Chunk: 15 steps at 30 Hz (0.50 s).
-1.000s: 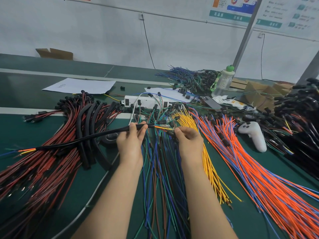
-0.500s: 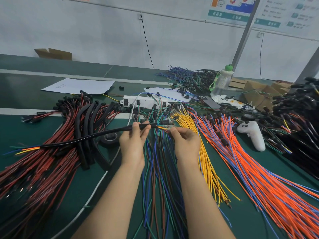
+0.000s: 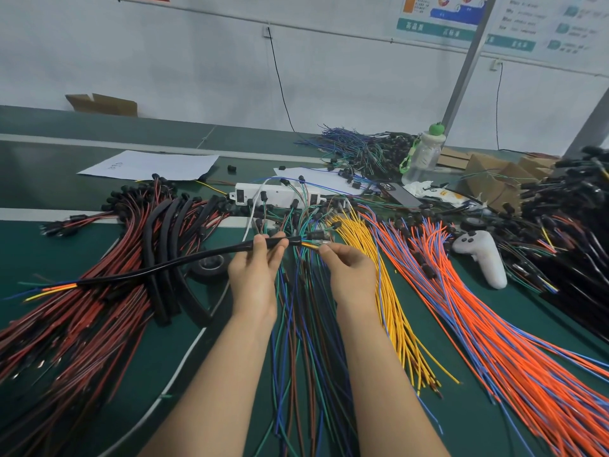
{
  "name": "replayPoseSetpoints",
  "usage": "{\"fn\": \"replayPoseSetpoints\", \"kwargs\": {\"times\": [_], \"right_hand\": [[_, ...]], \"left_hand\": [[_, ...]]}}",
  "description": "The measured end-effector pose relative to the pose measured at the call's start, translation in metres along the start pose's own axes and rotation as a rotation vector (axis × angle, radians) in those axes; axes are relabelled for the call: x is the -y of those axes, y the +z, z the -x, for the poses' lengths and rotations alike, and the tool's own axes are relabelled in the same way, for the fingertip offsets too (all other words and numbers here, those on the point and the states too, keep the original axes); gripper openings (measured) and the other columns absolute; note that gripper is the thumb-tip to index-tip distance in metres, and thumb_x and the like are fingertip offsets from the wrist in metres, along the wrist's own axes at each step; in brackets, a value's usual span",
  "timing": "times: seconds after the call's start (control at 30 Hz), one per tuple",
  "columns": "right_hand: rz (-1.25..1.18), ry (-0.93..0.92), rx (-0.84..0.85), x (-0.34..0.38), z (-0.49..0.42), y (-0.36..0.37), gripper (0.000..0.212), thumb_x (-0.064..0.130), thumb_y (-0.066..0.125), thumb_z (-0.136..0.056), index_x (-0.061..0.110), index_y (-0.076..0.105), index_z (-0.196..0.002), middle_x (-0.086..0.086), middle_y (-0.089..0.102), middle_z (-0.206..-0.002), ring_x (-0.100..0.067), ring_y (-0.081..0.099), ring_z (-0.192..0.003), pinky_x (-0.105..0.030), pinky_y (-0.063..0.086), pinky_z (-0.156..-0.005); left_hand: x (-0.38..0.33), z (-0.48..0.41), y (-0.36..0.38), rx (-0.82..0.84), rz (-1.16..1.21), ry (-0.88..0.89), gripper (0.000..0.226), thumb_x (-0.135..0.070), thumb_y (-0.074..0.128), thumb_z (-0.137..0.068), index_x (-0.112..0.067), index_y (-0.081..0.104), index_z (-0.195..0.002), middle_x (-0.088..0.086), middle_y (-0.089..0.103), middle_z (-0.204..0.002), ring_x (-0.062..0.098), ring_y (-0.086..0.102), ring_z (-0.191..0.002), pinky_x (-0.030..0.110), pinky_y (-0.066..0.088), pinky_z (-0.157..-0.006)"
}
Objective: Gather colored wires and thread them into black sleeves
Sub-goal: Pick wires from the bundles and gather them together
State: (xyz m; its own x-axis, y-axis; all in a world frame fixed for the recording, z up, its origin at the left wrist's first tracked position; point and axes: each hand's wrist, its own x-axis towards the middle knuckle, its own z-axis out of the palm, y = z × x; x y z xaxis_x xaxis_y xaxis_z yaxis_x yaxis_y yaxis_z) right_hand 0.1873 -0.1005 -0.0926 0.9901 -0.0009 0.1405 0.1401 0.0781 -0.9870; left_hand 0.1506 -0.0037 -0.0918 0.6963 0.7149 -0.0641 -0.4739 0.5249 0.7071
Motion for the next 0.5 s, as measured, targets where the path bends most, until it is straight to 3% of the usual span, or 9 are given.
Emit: {"fn": "replayPoseSetpoints", "kwargs": {"times": [0.13, 0.37, 0.5], "right_hand": [[-0.012, 0.023, -0.011, -0.0001, -0.0003, -0.0012, 0.015, 0.014, 0.065, -0.090, 0.023, 0.065, -0.078, 0.009, 0.067, -0.079, -0.002, 0.061, -0.079, -0.013, 0.043, -0.067], [0.053, -0.010, -0.068, -0.0016, -0.0022, -0.0013, 0.013, 0.016, 0.066, -0.088, 0.021, 0.066, -0.076, 0.010, 0.066, -0.076, 0.001, 0.059, -0.072, -0.007, 0.042, -0.062], [0.131, -0.027, -0.075, -0.0027, -0.0014, 0.0007, 0.009, 0.015, 0.066, -0.088, 0.016, 0.067, -0.079, 0.007, 0.065, -0.075, -0.005, 0.059, -0.071, -0.014, 0.042, -0.064]], "left_hand": [[0.0002, -0.0003, -0.0005, -0.016, -0.002, -0.005, 0.019, -0.012, 0.043, -0.100, -0.003, 0.053, -0.086, 0.011, 0.068, -0.087, 0.008, 0.070, -0.072, 0.012, 0.052, -0.065], [0.0004, -0.0018, -0.0005, -0.021, 0.025, -0.013, 0.018, -0.011, 0.042, -0.100, -0.002, 0.052, -0.087, 0.012, 0.068, -0.087, 0.008, 0.070, -0.070, 0.012, 0.052, -0.064], [0.0008, -0.0012, 0.0003, -0.018, 0.030, -0.012, 0.017, -0.011, 0.042, -0.100, -0.002, 0.051, -0.089, 0.012, 0.067, -0.087, 0.008, 0.070, -0.069, 0.013, 0.053, -0.065]]}}
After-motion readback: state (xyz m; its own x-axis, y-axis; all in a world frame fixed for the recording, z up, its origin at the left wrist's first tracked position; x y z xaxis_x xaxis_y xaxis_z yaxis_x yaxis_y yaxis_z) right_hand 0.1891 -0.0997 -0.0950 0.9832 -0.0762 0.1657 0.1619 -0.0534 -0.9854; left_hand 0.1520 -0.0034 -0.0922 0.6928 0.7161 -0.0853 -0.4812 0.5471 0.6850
